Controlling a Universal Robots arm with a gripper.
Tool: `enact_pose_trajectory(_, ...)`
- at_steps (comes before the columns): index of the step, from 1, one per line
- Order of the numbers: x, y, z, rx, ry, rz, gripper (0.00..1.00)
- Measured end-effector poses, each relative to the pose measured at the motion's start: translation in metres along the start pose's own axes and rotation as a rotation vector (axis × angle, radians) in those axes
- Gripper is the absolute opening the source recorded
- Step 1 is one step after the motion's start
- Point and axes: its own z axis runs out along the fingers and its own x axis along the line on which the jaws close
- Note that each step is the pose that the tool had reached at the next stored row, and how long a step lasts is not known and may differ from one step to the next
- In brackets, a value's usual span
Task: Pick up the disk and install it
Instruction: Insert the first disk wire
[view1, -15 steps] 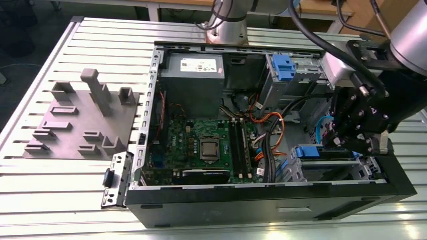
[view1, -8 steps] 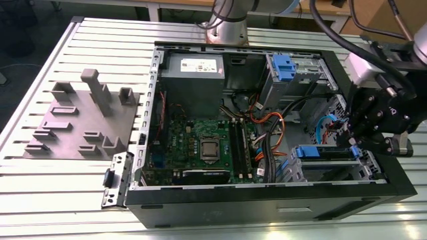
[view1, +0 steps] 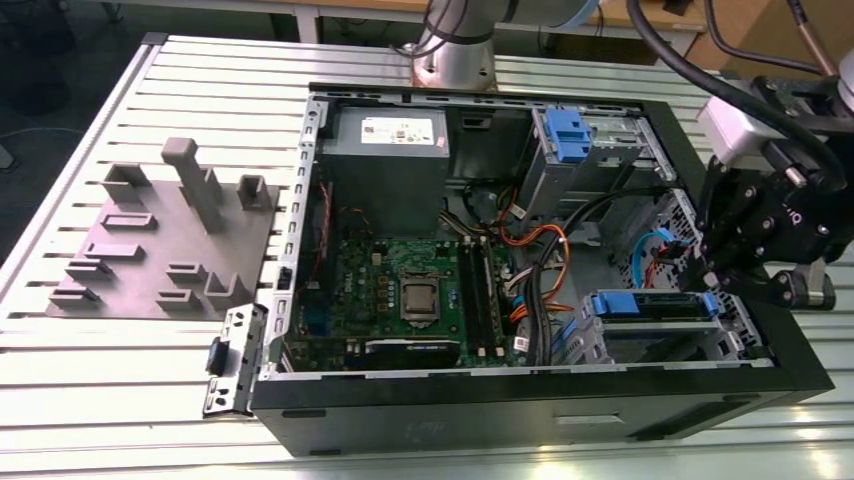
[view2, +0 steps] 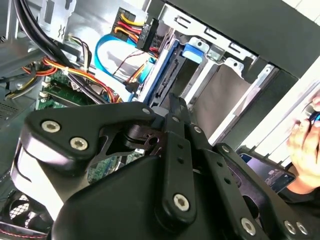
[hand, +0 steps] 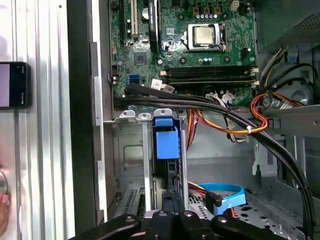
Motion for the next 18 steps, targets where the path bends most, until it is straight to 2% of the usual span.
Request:
enact_pose_trajectory(2,-0.0015,-0.0021,-0.0002,0.0,0.0003,0.0,0.11)
enact_pose_trajectory(11,-0.0104,-0.0189,-0.0004,0.0,0.0004,0.0,0.11)
enact_pose_trajectory(18,-0.0173,-0.0204,-0.0019,0.0,0.0004,0.0,0.11)
